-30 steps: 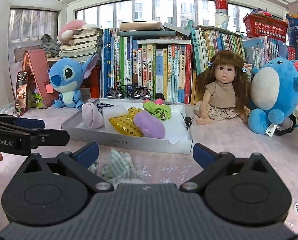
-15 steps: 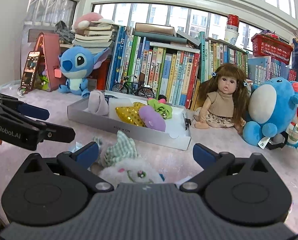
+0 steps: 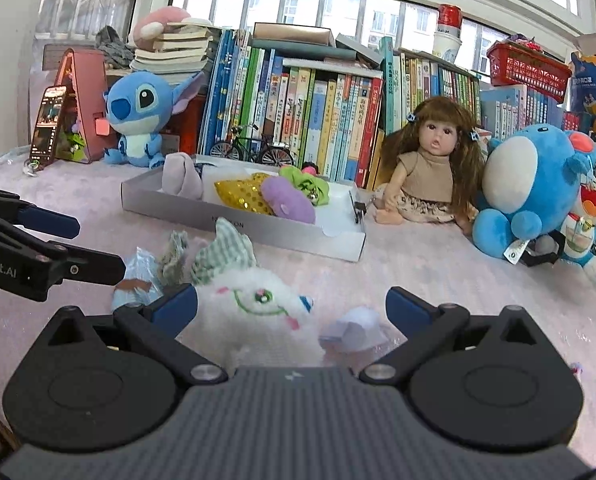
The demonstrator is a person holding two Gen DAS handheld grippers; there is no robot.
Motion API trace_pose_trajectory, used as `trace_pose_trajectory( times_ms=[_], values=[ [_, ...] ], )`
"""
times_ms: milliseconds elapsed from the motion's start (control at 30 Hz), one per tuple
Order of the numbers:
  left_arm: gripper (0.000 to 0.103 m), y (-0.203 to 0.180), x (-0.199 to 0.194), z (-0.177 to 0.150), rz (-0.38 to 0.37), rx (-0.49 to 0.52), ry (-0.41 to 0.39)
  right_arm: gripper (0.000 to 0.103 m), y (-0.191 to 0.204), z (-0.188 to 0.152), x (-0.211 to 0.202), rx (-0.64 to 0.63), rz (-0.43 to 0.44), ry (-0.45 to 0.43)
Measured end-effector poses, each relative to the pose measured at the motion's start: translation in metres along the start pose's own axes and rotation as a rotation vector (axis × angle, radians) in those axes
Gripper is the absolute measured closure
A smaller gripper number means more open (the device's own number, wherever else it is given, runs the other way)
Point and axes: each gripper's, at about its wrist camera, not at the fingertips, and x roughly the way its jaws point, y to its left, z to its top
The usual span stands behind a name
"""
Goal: Organize soft objects
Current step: 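Move the left tool to the blue wrapped packet while the right tool moves to the white fluffy plush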
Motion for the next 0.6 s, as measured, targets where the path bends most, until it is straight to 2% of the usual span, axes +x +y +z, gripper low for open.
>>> trace_pose_trajectory(
  times_ms=[600],
  values=[
    [0.013,-0.011,0.005,-0.013,-0.021,0.025,0.047,0.0,-0.01,-0.017,-0.004,0.016,-0.032,0.042]
  ],
)
